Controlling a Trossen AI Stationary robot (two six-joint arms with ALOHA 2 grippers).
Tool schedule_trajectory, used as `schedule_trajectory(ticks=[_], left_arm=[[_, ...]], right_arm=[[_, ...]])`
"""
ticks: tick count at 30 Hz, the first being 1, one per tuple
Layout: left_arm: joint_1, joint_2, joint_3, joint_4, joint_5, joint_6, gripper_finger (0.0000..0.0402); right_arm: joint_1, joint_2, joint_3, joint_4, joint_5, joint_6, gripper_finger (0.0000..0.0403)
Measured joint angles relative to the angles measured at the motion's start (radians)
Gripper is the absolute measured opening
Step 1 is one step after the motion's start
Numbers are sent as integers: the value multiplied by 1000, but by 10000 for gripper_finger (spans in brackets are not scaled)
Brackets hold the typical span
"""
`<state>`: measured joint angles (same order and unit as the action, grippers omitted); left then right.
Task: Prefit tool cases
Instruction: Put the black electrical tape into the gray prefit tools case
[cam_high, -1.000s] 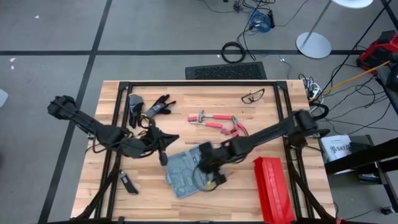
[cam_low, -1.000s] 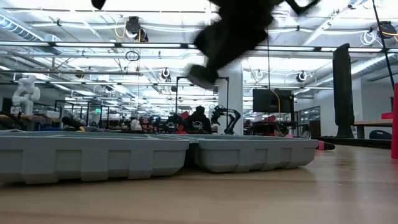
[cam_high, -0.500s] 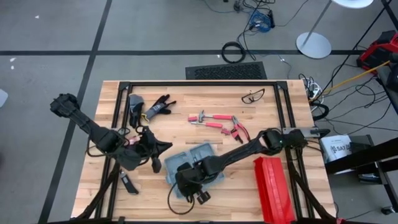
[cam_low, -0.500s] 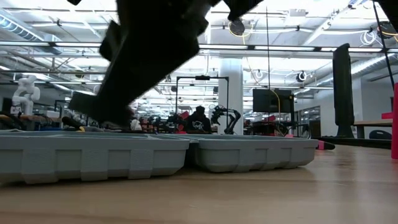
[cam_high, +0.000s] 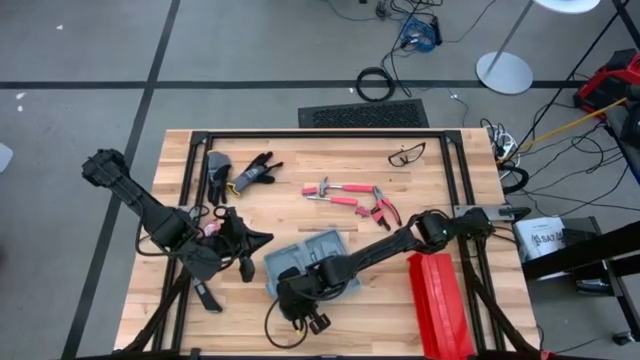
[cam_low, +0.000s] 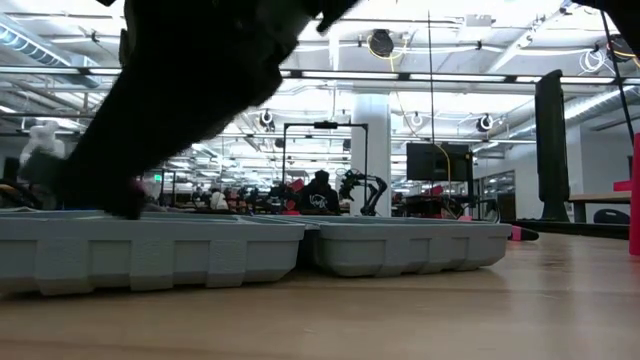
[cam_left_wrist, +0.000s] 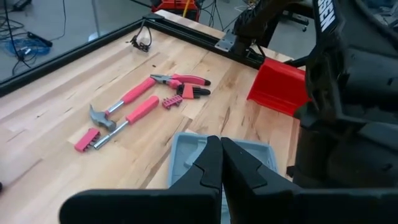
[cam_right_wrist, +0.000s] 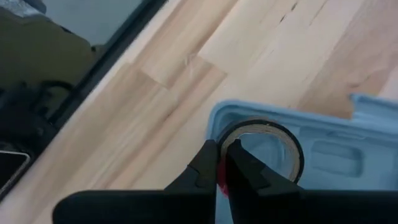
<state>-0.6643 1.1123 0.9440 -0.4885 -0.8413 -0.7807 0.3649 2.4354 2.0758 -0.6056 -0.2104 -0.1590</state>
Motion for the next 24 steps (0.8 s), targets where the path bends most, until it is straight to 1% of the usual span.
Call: schedule_trajectory(ticks=[11, 14, 24], left_arm=[[0, 43, 0, 1, -1, 0, 8], [0, 57, 0, 3, -1, 0, 8], [0, 62, 0, 10, 5, 0, 8]], right_arm=[[0, 6, -6, 18, 7, 16, 8], [0, 22, -6, 34, 31, 15, 11], [0, 37, -5, 31, 26, 48, 66]])
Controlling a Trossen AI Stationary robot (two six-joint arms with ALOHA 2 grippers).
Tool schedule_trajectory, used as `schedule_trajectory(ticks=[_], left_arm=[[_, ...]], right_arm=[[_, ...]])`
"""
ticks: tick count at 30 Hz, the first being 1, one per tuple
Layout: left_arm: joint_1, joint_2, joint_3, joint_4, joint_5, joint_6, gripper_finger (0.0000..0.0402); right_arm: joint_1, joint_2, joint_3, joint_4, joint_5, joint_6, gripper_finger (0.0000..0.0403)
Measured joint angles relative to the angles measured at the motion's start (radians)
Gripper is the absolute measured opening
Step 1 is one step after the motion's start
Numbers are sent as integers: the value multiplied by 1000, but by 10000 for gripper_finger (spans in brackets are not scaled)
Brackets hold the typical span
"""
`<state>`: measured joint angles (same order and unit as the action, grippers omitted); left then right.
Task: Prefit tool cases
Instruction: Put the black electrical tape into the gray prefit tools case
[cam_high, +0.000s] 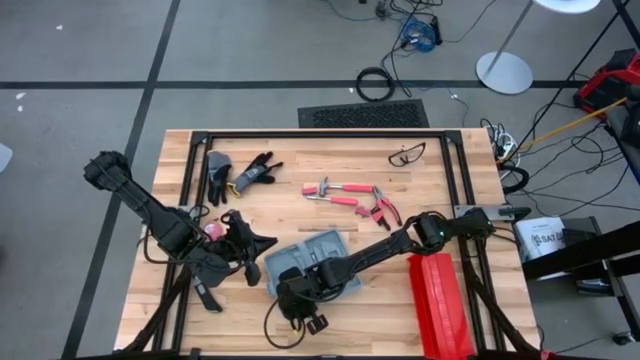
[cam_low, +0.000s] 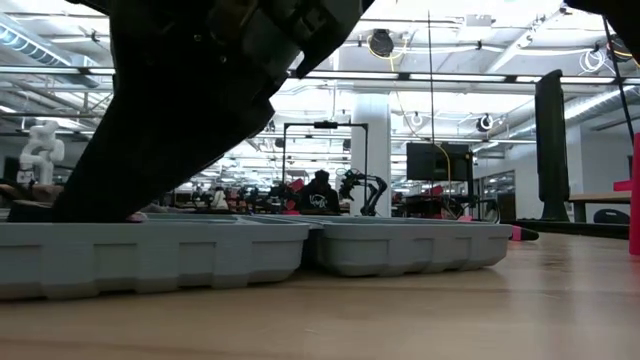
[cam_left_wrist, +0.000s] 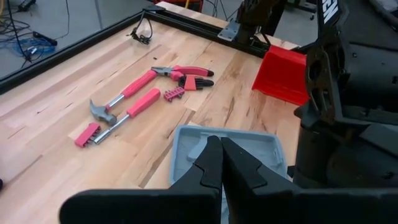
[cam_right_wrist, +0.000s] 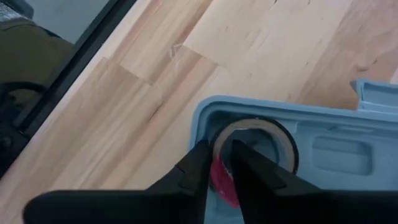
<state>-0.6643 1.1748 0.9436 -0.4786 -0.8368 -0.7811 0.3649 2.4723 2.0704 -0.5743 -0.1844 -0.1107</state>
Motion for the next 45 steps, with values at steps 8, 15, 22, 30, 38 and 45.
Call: schedule_trajectory(ticks=[8, 15, 22, 30, 38, 45], left_arm=[[0, 0, 0, -1, 3, 0, 8], [0, 0, 0, -1, 4, -1, 8], [0, 0, 0, -3, 4, -9, 8], [0, 0, 0, -3, 5, -24, 8], [-2, 0, 0, -1, 5, -26, 8], [-6, 0, -1, -1, 10, -26, 8]], right_arm=[[8, -7, 0, -26, 1, 21, 74], [10, -16, 0, -64, -1, 46, 75], [14, -65, 0, -93, -1, 57, 76], [34, -90, 0, -69, 22, 24, 104], [32, -72, 0, 24, 136, -6, 62], [35, -71, 0, 6, 160, -10, 8]])
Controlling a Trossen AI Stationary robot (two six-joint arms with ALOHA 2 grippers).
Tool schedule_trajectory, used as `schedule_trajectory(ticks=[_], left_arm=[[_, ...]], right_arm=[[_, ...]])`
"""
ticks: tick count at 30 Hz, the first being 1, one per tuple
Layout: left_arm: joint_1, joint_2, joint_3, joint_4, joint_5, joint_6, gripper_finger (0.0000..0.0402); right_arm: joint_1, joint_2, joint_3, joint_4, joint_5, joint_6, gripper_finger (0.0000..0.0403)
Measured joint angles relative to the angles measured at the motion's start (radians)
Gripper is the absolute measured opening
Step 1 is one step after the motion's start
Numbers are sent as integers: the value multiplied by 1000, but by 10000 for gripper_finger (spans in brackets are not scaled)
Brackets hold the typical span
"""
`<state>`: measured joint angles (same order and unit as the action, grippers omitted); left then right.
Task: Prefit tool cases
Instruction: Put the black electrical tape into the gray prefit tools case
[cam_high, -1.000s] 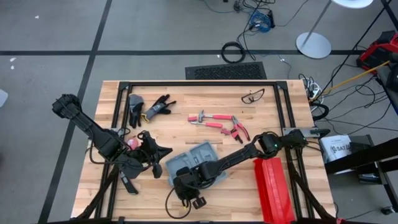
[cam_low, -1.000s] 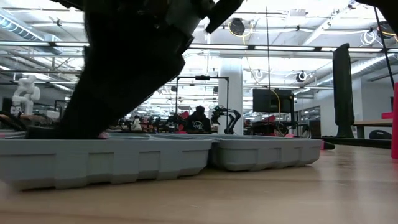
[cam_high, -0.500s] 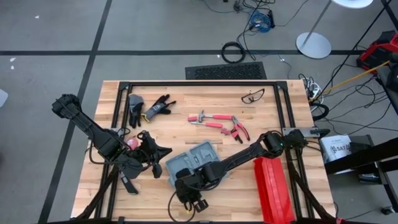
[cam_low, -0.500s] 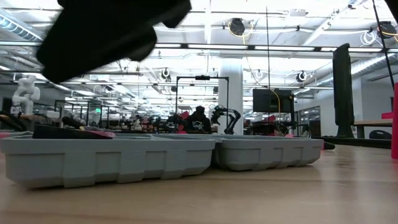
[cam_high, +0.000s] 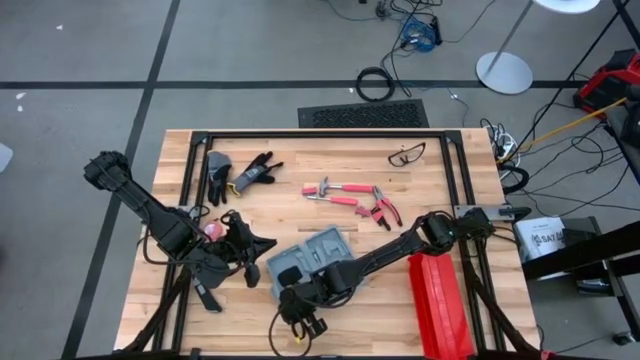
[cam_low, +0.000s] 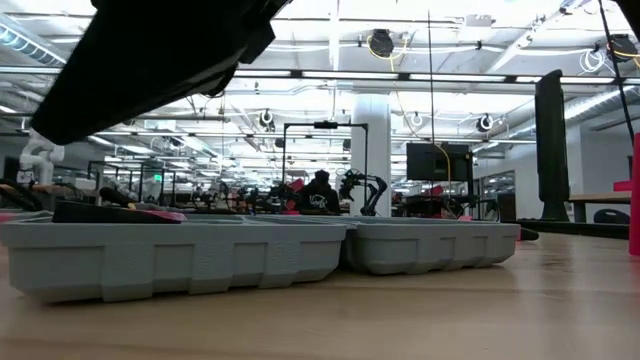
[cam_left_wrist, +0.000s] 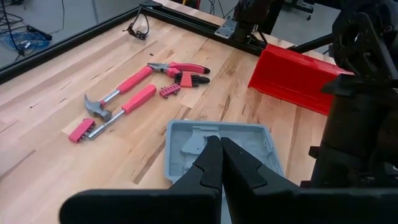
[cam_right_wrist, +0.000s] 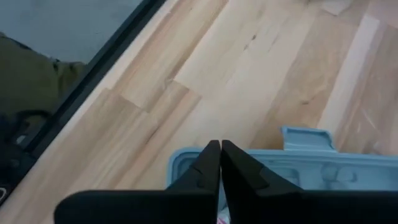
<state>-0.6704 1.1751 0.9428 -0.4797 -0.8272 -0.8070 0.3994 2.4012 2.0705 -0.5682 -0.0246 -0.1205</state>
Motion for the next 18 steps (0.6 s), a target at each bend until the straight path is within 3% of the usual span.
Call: schedule_trajectory(ticks=[18], left_arm=[[-5, 1, 0, -1, 4, 0, 8]], right_arm=[[3, 39, -1, 6, 25, 33, 0]])
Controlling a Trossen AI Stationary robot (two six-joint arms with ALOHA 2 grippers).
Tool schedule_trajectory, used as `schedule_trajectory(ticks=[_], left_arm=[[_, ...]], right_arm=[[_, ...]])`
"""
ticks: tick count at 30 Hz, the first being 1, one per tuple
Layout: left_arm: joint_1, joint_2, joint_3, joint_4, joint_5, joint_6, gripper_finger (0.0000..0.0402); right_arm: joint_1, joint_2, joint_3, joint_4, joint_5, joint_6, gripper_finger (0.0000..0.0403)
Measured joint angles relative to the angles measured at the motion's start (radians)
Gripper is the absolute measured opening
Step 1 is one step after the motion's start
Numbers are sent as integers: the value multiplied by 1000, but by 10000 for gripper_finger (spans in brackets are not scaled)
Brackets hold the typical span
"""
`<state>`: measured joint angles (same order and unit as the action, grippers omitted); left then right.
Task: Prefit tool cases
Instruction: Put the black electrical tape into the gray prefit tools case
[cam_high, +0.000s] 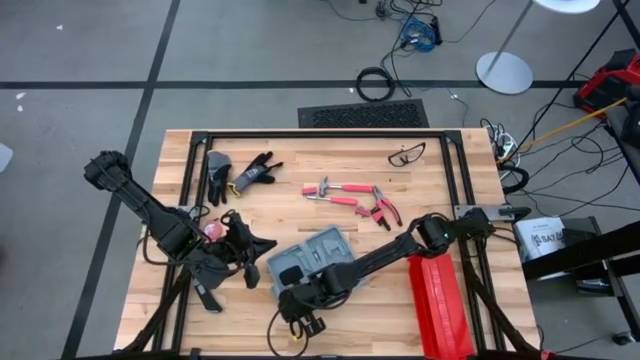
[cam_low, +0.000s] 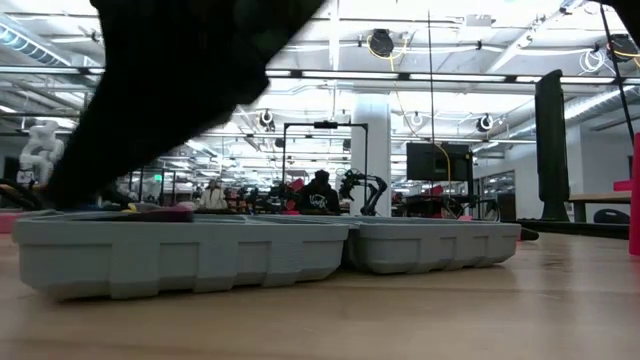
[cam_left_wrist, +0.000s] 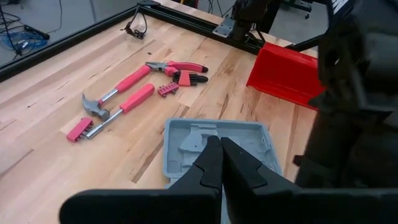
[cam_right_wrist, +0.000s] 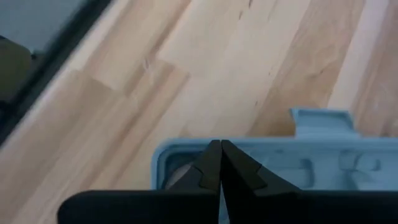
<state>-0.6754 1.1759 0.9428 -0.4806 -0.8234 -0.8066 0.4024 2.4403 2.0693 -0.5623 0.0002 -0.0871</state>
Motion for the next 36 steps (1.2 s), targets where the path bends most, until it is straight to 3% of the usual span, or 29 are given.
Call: schedule_trajectory(ticks=[12, 24, 32, 36], left_arm=[[-27, 9, 0, 3, 0, -1, 8], [-48, 101, 0, 20, 0, -53, 8], [-50, 140, 0, 49, 0, -53, 8], [-50, 141, 0, 54, 0, -53, 8]], right_arm=[[3, -36, 0, -78, 51, 18, 0], [26, -33, -3, -184, 103, 98, 0], [24, -39, -115, -57, 92, 137, 0], [24, -39, -108, -59, 86, 142, 0]])
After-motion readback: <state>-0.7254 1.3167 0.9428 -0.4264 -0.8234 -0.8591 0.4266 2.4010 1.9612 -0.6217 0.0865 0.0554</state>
